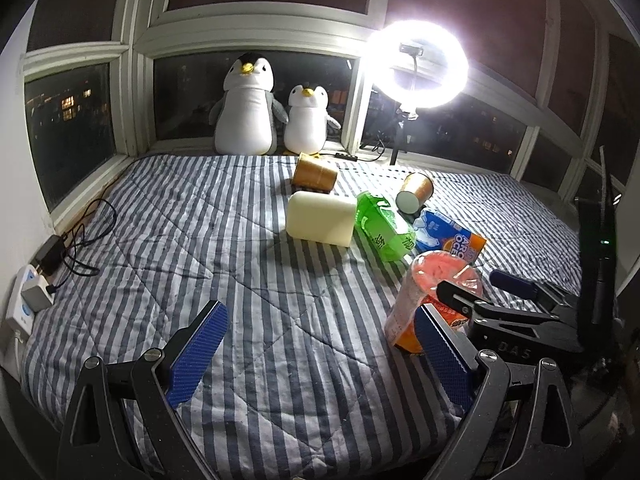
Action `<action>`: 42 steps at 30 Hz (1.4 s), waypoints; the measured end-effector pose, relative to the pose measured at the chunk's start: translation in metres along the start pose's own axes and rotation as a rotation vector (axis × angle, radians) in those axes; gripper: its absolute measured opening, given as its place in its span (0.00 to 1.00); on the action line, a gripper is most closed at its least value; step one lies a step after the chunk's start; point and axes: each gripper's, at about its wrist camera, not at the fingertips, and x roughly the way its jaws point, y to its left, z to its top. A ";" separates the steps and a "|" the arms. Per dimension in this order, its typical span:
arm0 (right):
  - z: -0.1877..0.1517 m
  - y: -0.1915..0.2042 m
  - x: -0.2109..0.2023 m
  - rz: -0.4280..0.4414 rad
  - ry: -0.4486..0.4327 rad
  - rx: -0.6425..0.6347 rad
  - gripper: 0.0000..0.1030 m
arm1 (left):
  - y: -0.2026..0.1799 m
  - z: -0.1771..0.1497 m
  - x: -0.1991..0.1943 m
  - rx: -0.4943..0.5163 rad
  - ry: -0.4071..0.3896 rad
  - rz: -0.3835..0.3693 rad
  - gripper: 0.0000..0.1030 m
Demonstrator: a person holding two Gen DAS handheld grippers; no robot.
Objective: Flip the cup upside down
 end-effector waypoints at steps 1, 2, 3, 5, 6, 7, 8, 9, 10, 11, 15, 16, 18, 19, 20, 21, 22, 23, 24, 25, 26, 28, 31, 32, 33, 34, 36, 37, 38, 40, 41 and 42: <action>-0.001 0.000 -0.005 -0.004 -0.008 -0.002 0.83 | -0.002 0.000 -0.001 0.003 -0.003 -0.001 0.93; -0.002 0.000 -0.010 -0.009 -0.018 -0.003 0.84 | -0.004 0.000 -0.002 0.006 -0.008 -0.001 0.93; -0.004 0.000 -0.014 -0.013 -0.028 -0.004 0.84 | -0.006 -0.001 -0.004 0.009 -0.017 0.001 0.93; -0.007 0.001 -0.026 -0.030 -0.051 -0.013 0.84 | -0.009 -0.002 -0.006 0.012 -0.025 0.001 0.93; -0.009 0.001 -0.033 -0.041 -0.067 -0.017 0.84 | -0.011 -0.002 -0.007 0.014 -0.033 0.003 0.93; -0.010 0.002 -0.038 -0.051 -0.080 -0.021 0.84 | -0.013 -0.003 -0.009 0.017 -0.041 0.007 0.93; -0.011 0.003 -0.044 -0.058 -0.092 -0.023 0.84 | -0.014 -0.004 -0.011 0.020 -0.051 0.011 0.93; -0.013 0.004 -0.051 -0.065 -0.109 -0.022 0.85 | -0.016 -0.005 -0.014 0.026 -0.063 0.017 0.93; -0.014 0.005 -0.057 -0.073 -0.122 -0.021 0.86 | -0.017 -0.006 -0.017 0.031 -0.072 0.024 0.93; -0.015 0.006 -0.062 -0.079 -0.133 -0.021 0.87 | -0.019 -0.006 -0.019 0.035 -0.084 0.031 0.93; -0.020 0.012 -0.085 -0.106 -0.187 -0.024 0.89 | -0.025 -0.010 -0.032 0.050 -0.128 0.052 0.93; -0.022 0.014 -0.090 -0.113 -0.196 -0.027 0.90 | -0.025 -0.011 -0.034 0.051 -0.133 0.054 0.94; -0.024 0.016 -0.096 -0.124 -0.209 -0.031 0.90 | -0.025 -0.013 -0.040 0.053 -0.147 0.063 0.95; -0.025 0.017 -0.099 -0.127 -0.215 -0.030 0.90 | -0.026 -0.013 -0.042 0.053 -0.151 0.065 0.96; -0.027 0.017 -0.103 -0.127 -0.221 -0.025 0.90 | -0.026 -0.014 -0.045 0.053 -0.156 0.068 0.96; -0.028 0.017 -0.106 -0.129 -0.227 -0.019 0.90 | -0.026 -0.016 -0.048 0.053 -0.164 0.073 0.96; -0.030 0.017 -0.109 -0.131 -0.235 -0.013 0.91 | -0.026 -0.017 -0.050 0.054 -0.170 0.079 0.96; -0.030 0.017 -0.112 -0.138 -0.242 -0.010 0.91 | -0.026 -0.018 -0.052 0.056 -0.175 0.084 0.96; -0.032 0.017 -0.115 -0.148 -0.251 -0.007 0.92 | -0.026 -0.019 -0.056 0.057 -0.185 0.093 0.96; -0.033 0.017 -0.117 -0.154 -0.256 -0.005 0.92 | -0.026 -0.020 -0.059 0.060 -0.195 0.101 0.97; -0.035 0.016 -0.120 -0.162 -0.263 -0.003 0.93 | -0.026 -0.021 -0.061 0.062 -0.202 0.107 0.97; -0.037 0.015 -0.127 -0.181 -0.282 0.001 0.93 | -0.026 -0.023 -0.067 0.066 -0.221 0.125 0.99; -0.039 0.013 -0.136 -0.209 -0.308 0.000 0.94 | -0.025 -0.024 -0.073 0.066 -0.234 0.134 0.99; -0.040 0.013 -0.138 -0.215 -0.316 -0.002 0.95 | -0.025 -0.025 -0.075 0.065 -0.238 0.138 0.99; -0.040 0.012 -0.140 -0.217 -0.321 -0.002 0.95 | -0.025 -0.025 -0.077 0.068 -0.243 0.144 0.99; -0.041 0.012 -0.142 -0.219 -0.327 0.001 0.96 | -0.025 -0.025 -0.078 0.072 -0.243 0.146 0.99; -0.041 0.011 -0.145 -0.222 -0.332 0.006 0.96 | -0.026 -0.025 -0.080 0.076 -0.246 0.151 0.99; -0.041 0.011 -0.145 -0.224 -0.332 0.006 0.96 | -0.027 -0.025 -0.080 0.077 -0.246 0.151 0.99; -0.042 0.011 -0.146 -0.227 -0.332 0.007 0.96 | -0.027 -0.025 -0.081 0.078 -0.245 0.150 0.99; -0.043 0.010 -0.147 -0.228 -0.333 0.009 0.96 | -0.029 -0.025 -0.081 0.080 -0.244 0.150 0.99; -0.043 0.010 -0.147 -0.227 -0.334 0.011 0.96 | -0.030 -0.025 -0.082 0.081 -0.243 0.147 0.99; -0.043 0.010 -0.148 -0.225 -0.337 0.015 0.96 | -0.030 -0.025 -0.082 0.081 -0.244 0.146 0.99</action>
